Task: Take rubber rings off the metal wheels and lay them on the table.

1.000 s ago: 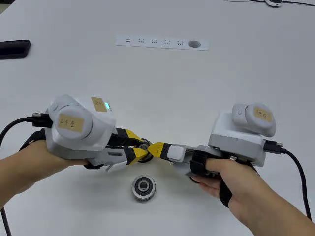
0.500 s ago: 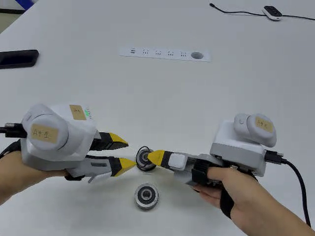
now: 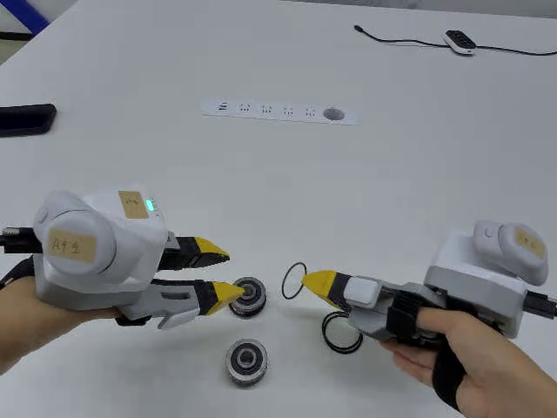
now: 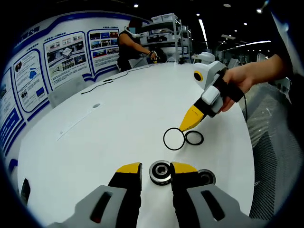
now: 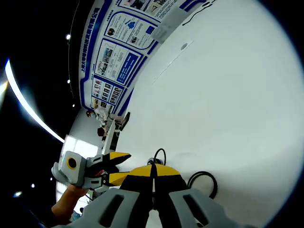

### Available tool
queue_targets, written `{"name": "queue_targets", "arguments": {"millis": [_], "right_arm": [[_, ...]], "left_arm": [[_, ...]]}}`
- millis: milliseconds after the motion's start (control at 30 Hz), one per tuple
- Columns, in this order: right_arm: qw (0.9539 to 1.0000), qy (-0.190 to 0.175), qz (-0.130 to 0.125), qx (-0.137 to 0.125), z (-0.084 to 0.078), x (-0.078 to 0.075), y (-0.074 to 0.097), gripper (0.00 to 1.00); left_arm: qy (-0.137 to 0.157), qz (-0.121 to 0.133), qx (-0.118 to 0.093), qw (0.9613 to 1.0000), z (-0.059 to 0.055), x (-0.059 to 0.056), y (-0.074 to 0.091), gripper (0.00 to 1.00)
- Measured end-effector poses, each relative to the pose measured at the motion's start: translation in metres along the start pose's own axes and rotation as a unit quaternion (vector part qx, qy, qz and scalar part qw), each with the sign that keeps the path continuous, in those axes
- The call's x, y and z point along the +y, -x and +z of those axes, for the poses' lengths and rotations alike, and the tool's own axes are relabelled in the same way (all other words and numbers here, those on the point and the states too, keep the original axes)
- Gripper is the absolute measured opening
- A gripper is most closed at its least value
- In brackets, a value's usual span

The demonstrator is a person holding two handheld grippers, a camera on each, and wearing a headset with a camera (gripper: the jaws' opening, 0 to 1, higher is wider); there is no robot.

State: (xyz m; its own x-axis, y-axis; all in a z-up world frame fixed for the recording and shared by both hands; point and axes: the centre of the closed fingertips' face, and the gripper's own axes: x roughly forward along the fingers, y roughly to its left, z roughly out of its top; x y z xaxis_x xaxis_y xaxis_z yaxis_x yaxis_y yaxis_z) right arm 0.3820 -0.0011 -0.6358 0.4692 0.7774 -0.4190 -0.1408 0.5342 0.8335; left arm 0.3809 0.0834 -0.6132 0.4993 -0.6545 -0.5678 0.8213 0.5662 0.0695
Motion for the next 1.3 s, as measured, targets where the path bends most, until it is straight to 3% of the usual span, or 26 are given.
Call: {"name": "queue_targets", "arguments": {"millis": [267,633,833,967,1167,1300], "right_arm": [[0.9990,-0.032,-0.029,-0.007,-0.013,-0.023,0.023,0.02],[0.9976,-0.054,-0.040,-0.019,-0.015,-0.033,0.037,0.02],[0.9964,-0.056,-0.062,-0.014,-0.019,-0.042,0.042,0.03],[0.9963,-0.048,-0.070,-0.014,-0.020,-0.045,0.044,0.07],[0.9944,-0.010,-0.101,-0.028,-0.015,-0.051,0.050,0.14],[0.9945,0.006,-0.094,-0.046,-0.004,-0.045,0.054,0.13]], "left_arm": [[0.004,-0.003,-0.009,0.9999,0.004,-0.004,0.003,0.25],[0.009,0.000,-0.008,0.9999,0.003,-0.004,0.003,0.26],[0.011,0.004,-0.012,0.9999,0.004,-0.003,0.007,0.25],[0.010,0.004,-0.010,0.9999,0.003,-0.005,0.008,0.25],[0.008,0.006,-0.007,0.9999,0.001,-0.006,0.009,0.24],[0.008,0.005,-0.004,0.9999,0.000,-0.006,0.009,0.24]]}}
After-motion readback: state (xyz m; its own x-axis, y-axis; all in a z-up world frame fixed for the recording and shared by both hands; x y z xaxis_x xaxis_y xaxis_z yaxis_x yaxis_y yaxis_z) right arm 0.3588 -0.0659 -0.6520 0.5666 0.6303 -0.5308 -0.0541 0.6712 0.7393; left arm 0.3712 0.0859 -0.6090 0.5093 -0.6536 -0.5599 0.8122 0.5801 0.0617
